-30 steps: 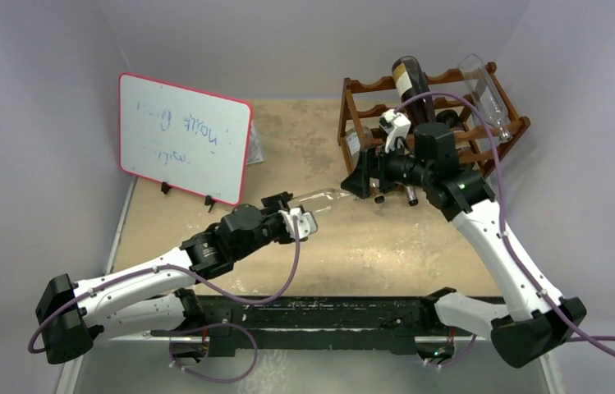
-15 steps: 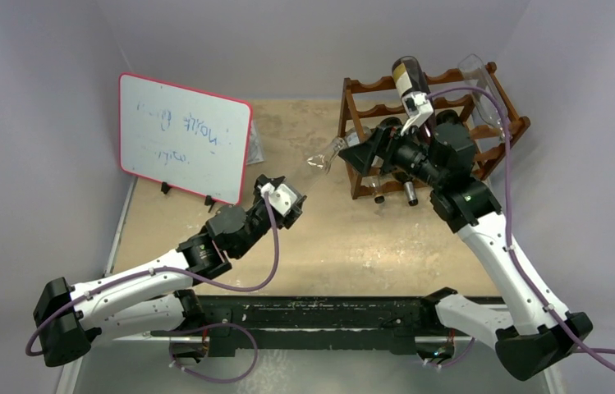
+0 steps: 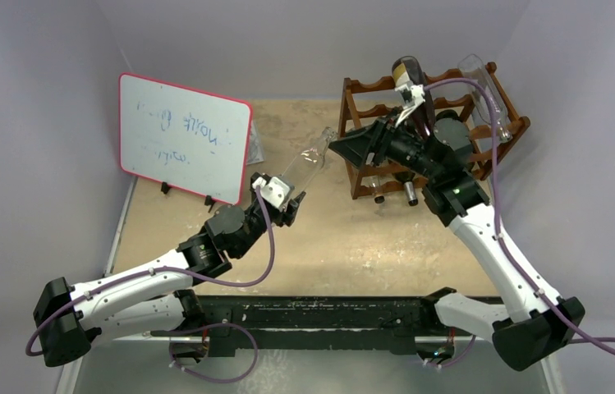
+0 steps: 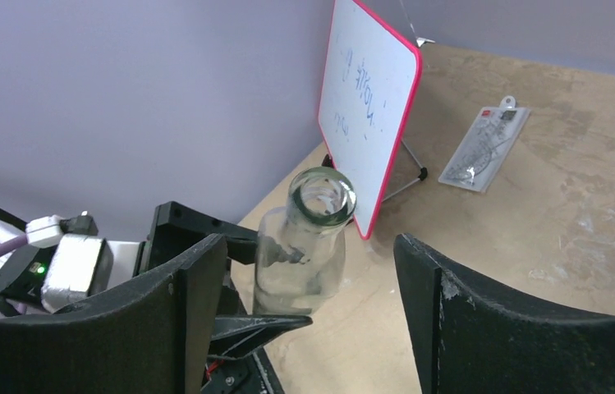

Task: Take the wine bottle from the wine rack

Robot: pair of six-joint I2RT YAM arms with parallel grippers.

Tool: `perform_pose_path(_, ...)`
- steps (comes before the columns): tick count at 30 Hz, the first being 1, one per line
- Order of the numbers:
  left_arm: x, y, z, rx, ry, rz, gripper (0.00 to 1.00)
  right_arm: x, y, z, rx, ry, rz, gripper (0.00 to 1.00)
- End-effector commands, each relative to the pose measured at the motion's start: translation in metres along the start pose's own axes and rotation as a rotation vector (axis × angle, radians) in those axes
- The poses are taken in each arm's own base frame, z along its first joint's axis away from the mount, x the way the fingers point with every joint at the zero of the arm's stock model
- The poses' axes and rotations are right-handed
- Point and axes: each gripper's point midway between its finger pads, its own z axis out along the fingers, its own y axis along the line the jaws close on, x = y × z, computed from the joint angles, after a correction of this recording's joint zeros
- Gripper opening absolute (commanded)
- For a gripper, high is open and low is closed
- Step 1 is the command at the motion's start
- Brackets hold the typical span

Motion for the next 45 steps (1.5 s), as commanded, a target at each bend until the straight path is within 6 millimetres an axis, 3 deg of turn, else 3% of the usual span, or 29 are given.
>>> perform_pose_path(1,-0.053,0.008,0.0,-0.022,-0.166,-0.11,0.0,-0.007,0.009,0.015,-0.073,-0.032,-0.019,0.76)
perform_pose_path(6,-0.054,0.008,0.0,-0.023,-0.159,-0.109,0.0,0.002,0.004,0.037,-0.077,-0.022,0.005,0.68)
perform_pose_path(9,-0.055,0.009,0.0,-0.029,-0.156,-0.107,0.0,0.009,0.015,0.044,-0.126,-0.057,-0.011,0.58)
perform_pose_path(19,-0.058,0.007,0.0,-0.013,-0.153,-0.105,0.0,-0.001,0.021,0.053,-0.127,-0.11,-0.033,0.51)
perform_pose_path(21,-0.059,0.008,0.0,-0.015,-0.152,-0.103,0.0,0.002,0.021,0.054,-0.129,-0.102,-0.03,0.44)
perform_pose_path(25,-0.059,0.004,-0.001,0.01,-0.146,-0.091,0.01,0.0,0.021,0.054,-0.128,-0.112,-0.024,0.18)
perform_pose_path(26,-0.059,0.004,-0.001,0.008,-0.141,-0.09,0.12,-0.002,0.021,0.054,-0.119,-0.12,-0.024,0.12)
perform_pose_path(28,-0.057,0.007,0.0,-0.012,-0.137,-0.106,0.53,-0.007,0.018,0.053,-0.093,-0.134,-0.036,0.02)
perform_pose_path(29,-0.056,0.007,0.001,-0.014,-0.133,-0.105,0.62,-0.009,0.017,0.051,-0.08,-0.143,-0.045,0.0)
perform_pose_path(34,-0.057,0.001,0.002,0.026,-0.112,-0.078,0.79,-0.013,0.009,0.05,-0.034,-0.169,-0.051,0.0)
perform_pose_path(36,-0.055,0.001,0.002,0.029,-0.108,-0.048,0.96,-0.014,0.009,0.052,-0.031,-0.167,-0.054,0.0)
perform_pose_path(41,-0.057,0.014,-0.001,-0.035,-0.103,-0.04,1.0,-0.021,-0.001,0.056,0.018,-0.182,-0.074,0.0)
perform_pose_path(45,-0.056,0.051,-0.012,-0.236,-0.096,-0.07,1.0,-0.024,-0.021,0.068,0.108,-0.161,-0.133,0.0)
